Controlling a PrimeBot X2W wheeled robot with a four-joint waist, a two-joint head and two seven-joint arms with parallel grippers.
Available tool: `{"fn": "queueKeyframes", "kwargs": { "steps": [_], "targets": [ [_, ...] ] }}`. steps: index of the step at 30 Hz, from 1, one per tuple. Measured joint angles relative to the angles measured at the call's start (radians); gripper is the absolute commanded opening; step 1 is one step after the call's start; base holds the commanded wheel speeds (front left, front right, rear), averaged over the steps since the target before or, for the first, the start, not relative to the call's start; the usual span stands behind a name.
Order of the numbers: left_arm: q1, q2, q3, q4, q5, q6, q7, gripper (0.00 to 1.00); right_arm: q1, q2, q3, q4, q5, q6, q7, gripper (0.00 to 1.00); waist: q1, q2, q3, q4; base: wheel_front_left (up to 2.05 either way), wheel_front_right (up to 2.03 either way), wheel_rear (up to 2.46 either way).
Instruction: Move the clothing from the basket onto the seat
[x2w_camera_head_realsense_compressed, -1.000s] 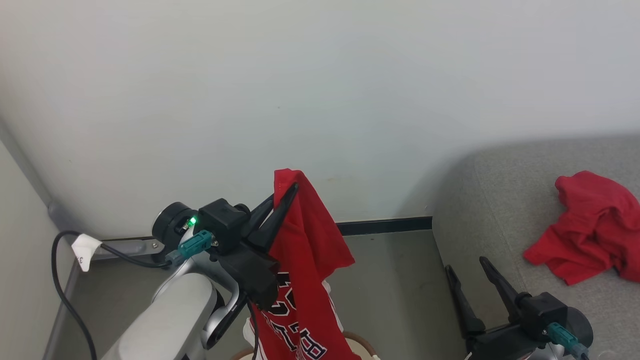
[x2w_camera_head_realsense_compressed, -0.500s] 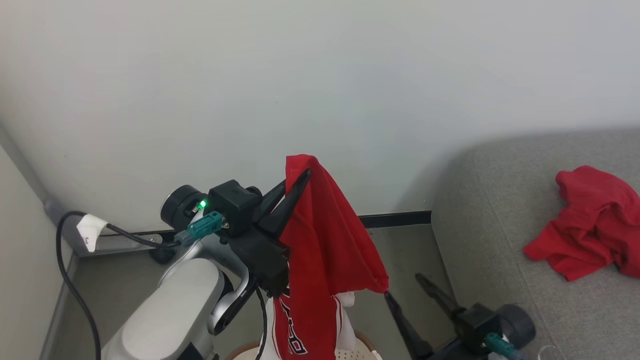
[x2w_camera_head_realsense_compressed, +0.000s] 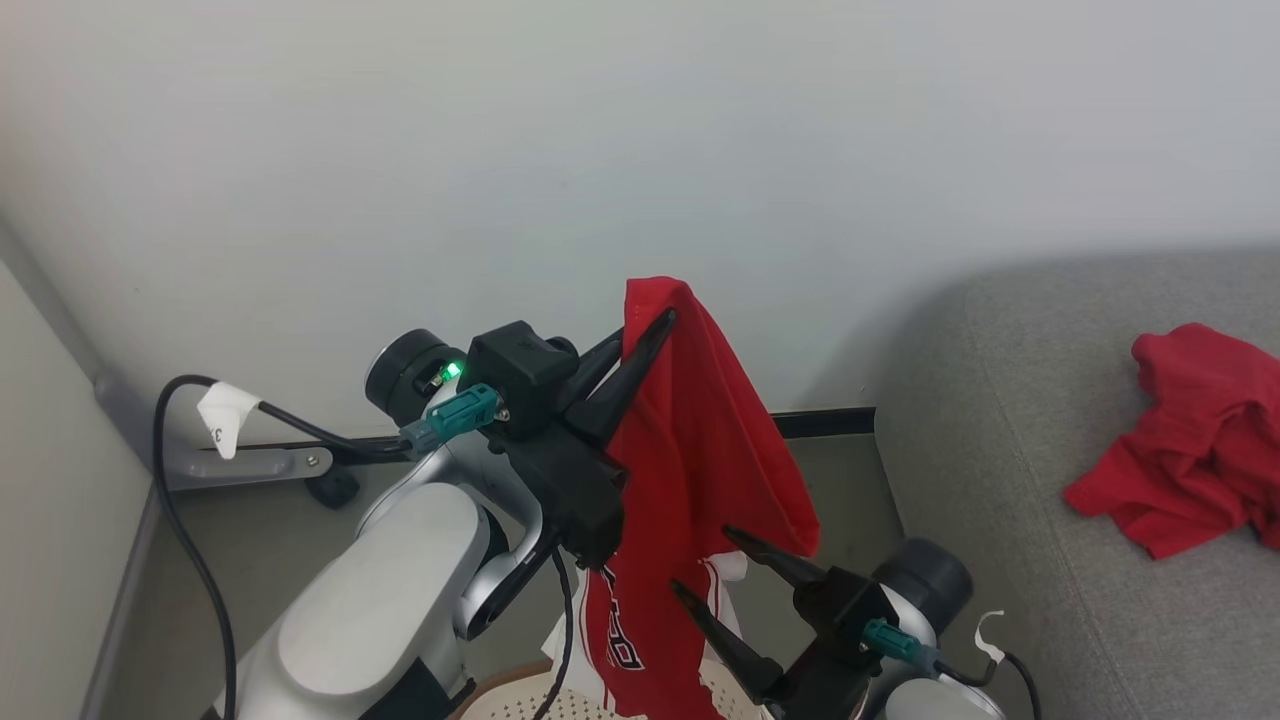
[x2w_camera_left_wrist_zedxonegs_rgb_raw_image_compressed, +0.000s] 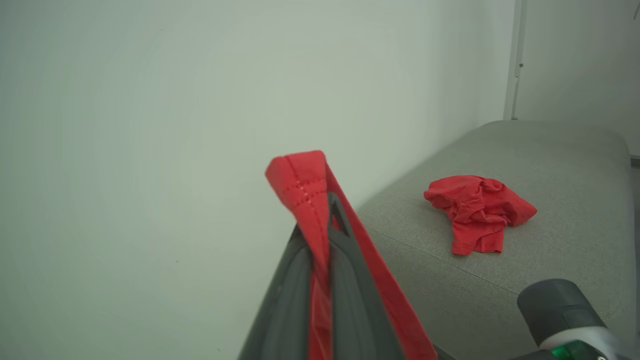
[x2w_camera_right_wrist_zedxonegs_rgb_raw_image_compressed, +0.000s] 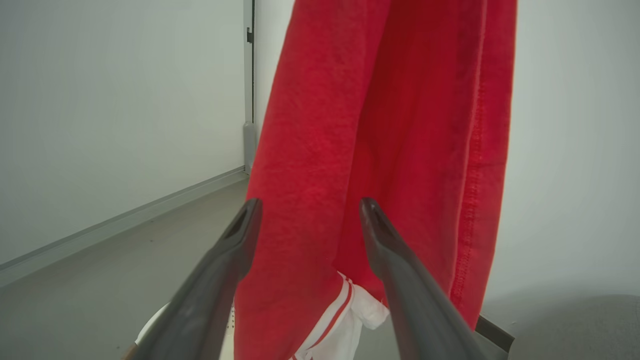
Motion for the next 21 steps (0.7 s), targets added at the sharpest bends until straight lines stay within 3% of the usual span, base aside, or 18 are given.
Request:
{"fn": "queueKeyframes", "kwargs": {
  "steps": [21],
  "targets": [
    [-0.055,-0.057,-0.041,-0.014,-0.006,0.0,0.036,0.0,-0.196,0.01,0.258,0.224,0.166,0.001,0.0,1.0,0.0,0.0001,0.003,0.046,0.0,0.0,0.0]
  ]
}}
